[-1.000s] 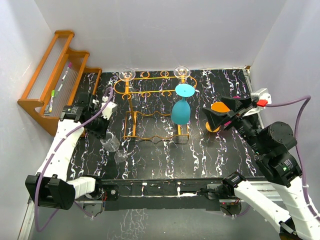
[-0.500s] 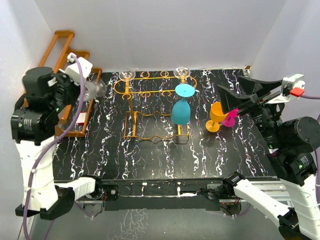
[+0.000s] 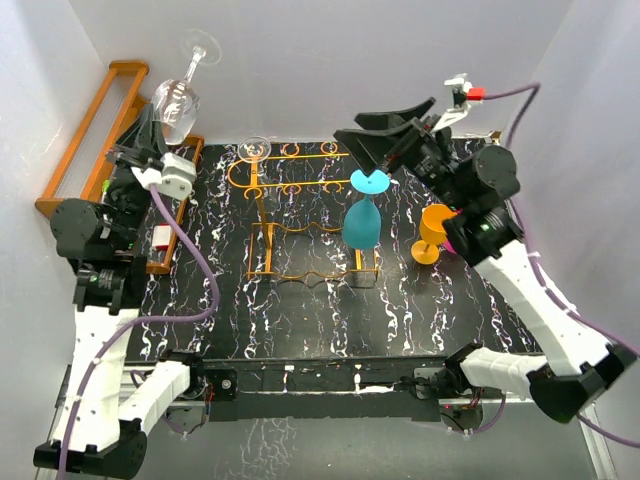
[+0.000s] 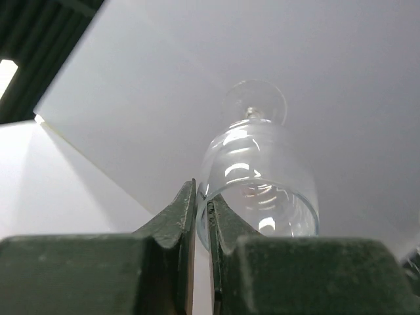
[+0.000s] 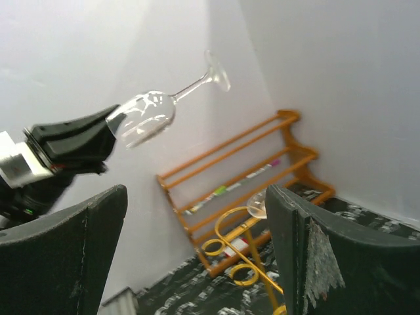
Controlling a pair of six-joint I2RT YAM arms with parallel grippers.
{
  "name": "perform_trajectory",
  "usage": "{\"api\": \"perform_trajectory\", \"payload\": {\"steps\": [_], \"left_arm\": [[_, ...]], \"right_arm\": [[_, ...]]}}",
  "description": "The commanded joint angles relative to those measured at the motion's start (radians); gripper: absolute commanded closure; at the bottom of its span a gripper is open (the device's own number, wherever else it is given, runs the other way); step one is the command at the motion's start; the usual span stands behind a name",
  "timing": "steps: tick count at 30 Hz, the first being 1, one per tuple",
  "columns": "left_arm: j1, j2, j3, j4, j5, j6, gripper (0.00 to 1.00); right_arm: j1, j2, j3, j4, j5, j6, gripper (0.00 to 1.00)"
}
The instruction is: Place the wine glass upside down on the wine glass rack
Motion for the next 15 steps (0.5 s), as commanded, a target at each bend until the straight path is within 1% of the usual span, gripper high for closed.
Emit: {"api": "perform_trajectory", "payload": {"steps": [1, 3, 7, 9, 12, 15], "left_arm": [[0.004, -0.026, -0.145, 0.748, 0.146, -0.032, 1.0], [0.003, -0.02, -0.162, 0.848, 0.129, -0.082, 1.0], [0.003, -0.004, -0.201, 1.015, 0.047, -0.19, 1.0], [0.003, 0.002, -0.218, 1.061, 0.006, -0.267, 1.0], [0.003, 0.002, -0.232, 1.088, -0.069, -0.409, 1.0], [0.004, -0.008, -0.259, 1.1, -0.073, -0.538, 1.0]], "right_arm": [[0.0, 0.075, 0.024, 0.373, -0.119, 0.278, 0.11], [0.0, 0.124, 0.037, 0.455, -0.129, 0.362, 0.12], [0.0, 0.211, 0.051, 0.645, -0.128, 0.501, 0.13], [0.007, 0.26, 0.078, 0.718, -0.116, 0.535, 0.14], [0.054, 0.331, 0.127, 0.768, -0.062, 0.511, 0.14], [0.119, 0.43, 0.223, 0.764, -0.023, 0.471, 0.15]]}}
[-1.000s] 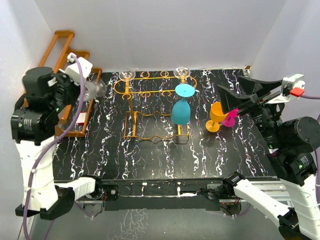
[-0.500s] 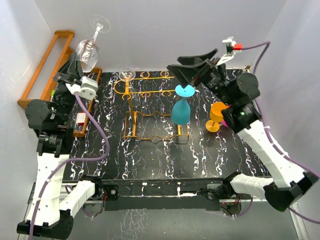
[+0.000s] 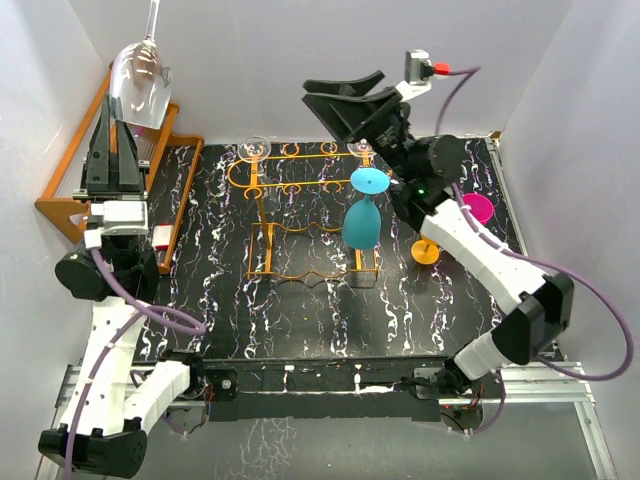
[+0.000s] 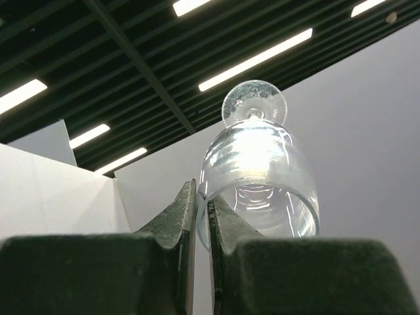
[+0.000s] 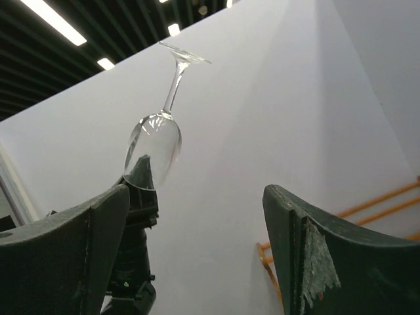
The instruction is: Place the wine glass upside down on the wine glass rack
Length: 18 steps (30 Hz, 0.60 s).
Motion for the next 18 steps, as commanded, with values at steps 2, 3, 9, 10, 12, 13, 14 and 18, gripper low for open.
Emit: {"api": "perform_trajectory", "payload": {"steps": [2, 3, 9, 10, 12, 13, 14, 18], "left_arm": [[0.004, -0.021, -0.044, 0.162, -0.042, -0.271, 1.0], [0.003, -0.021, -0.051, 0.163, -0.038, -0.3, 1.0], [-0.003, -0.009, -0.072, 0.151, -0.029, -0.39, 1.0], [-0.007, -0.007, -0.076, 0.141, -0.016, -0.399, 1.0], [-0.015, -0.008, -0.093, 0.143, -0.003, -0.418, 1.0], [-0.018, -0.008, -0.102, 0.144, 0.003, -0.426, 1.0], [-0.019, -0.009, -0.11, 0.147, 0.006, -0.436, 1.0], [-0.021, -0.013, -0.127, 0.133, 0.012, -0.468, 1.0]], "right_arm": [[0.11, 0.147, 0.204, 0.142, 0.064, -0.01, 0.17], [0.127, 0.179, 0.244, 0.154, 0.067, -0.014, 0.18], [0.189, 0.337, 0.44, 0.158, 0.094, -0.063, 0.25], [0.196, 0.352, 0.458, 0.154, 0.1, -0.072, 0.26], [0.211, 0.378, 0.484, 0.158, 0.108, -0.086, 0.27], [0.217, 0.39, 0.494, 0.167, 0.114, -0.09, 0.28], [0.22, 0.404, 0.506, 0.171, 0.119, -0.09, 0.29], [0.223, 0.453, 0.549, 0.19, 0.133, -0.063, 0.33]]}}
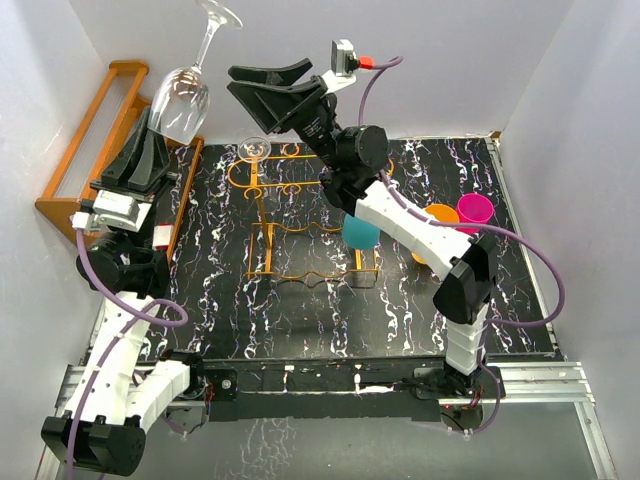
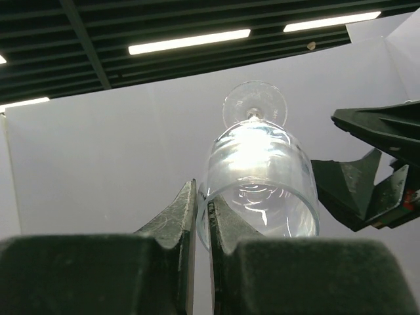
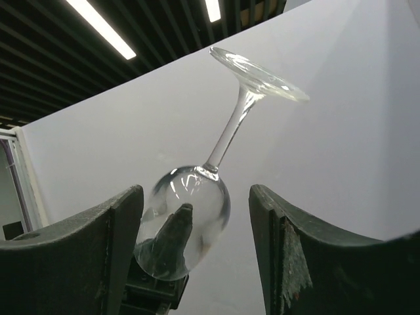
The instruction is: Place the wine glass upside down on the wine glass rack
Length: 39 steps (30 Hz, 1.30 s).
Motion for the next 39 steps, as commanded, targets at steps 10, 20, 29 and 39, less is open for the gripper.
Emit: {"api": "perform_trajectory", "payload": {"steps": [10, 20, 29, 39], "left_arm": [[-0.012, -0.035, -0.021, 0.014, 0.065, -0.092, 1.0], [-0.012, -0.04, -0.026, 0.01, 0.129, -0.073, 1.0], [-0.014, -0.044, -0.041, 0.026, 0.138, -0.041, 1.0], [-0.019, -0.045, -0.056, 0.043, 0.14, -0.033, 1.0]], "right_arm": [[0.009, 0.081, 0.101, 0.154, 0.032, 0.071, 0.47], [0.014, 0.098, 0.111, 0.198, 0.042, 0.144, 0.48], [0.034, 0.128, 0.13, 0.207, 0.029, 0.158, 0.55], [0.052, 0.152, 0.161, 0.2, 0.012, 0.181, 0.91]]}}
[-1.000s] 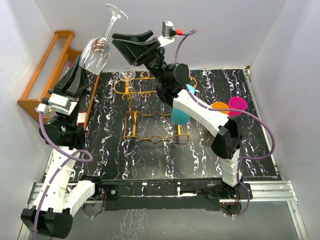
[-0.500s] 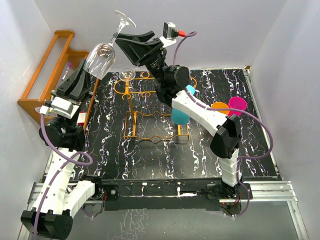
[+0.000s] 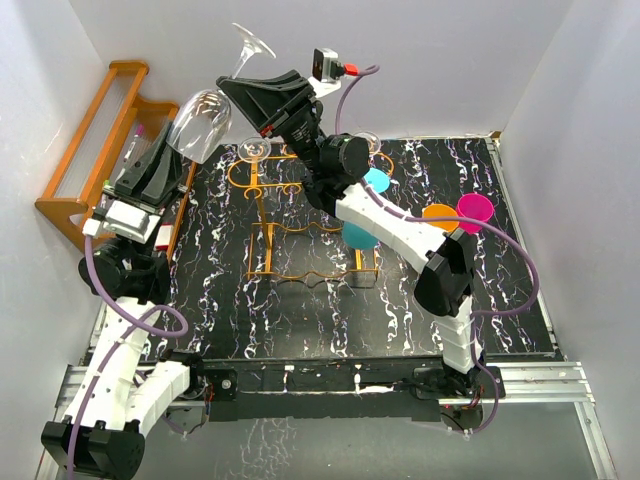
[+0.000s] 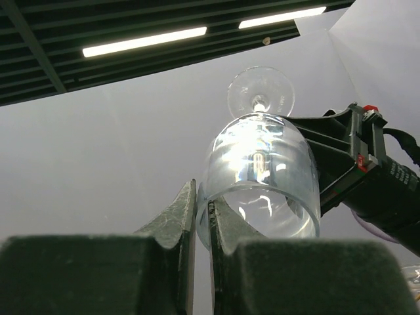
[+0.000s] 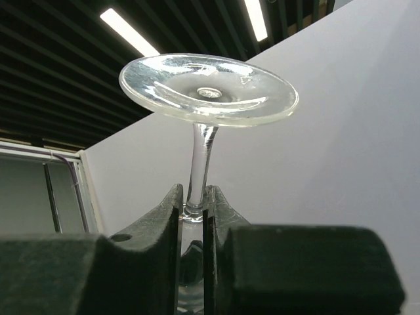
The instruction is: Place the wine glass upside down on the wine glass rack
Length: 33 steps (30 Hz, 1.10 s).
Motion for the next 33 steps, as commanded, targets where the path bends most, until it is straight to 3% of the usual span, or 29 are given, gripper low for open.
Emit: {"api": "perform_trajectory", "payload": {"steps": [1, 10, 14, 18, 23, 28, 33], "left_arm": [[-0.007, -0.019, -0.01, 0.064, 0.0, 0.0, 1.0], [-0.007, -0.023, -0.01, 0.059, -0.001, -0.005, 1.0], [-0.007, -0.024, 0.015, -0.003, -0.032, -0.026, 0.99], [-0.008, -0.023, 0.035, -0.082, -0.048, -0.023, 0.63], [-0.008, -0.022, 0.06, -0.204, -0.061, -0.068, 0.36], [-0.008, -0.04, 0.049, -0.299, -0.043, -0.13, 0.27], [-0.007, 0.005, 0.141, -0.644, -0.226, -0.146, 0.22]], "right_arm": [[0.009, 0.006, 0.045, 0.044, -0.021, 0.019, 0.92], [0.015, -0.017, 0.004, 0.05, -0.012, 0.01, 0.92], [0.019, -0.116, -0.078, -0.062, 0.053, -0.112, 0.92], [0.022, -0.237, -0.126, -0.228, 0.152, -0.298, 0.92], [0.023, -0.325, -0.139, -0.334, 0.21, -0.444, 0.92], [0.018, -0.388, -0.166, -0.378, 0.246, -0.534, 0.92], [0.018, -0.532, -0.24, -0.6, 0.192, -0.673, 0.92]]}}
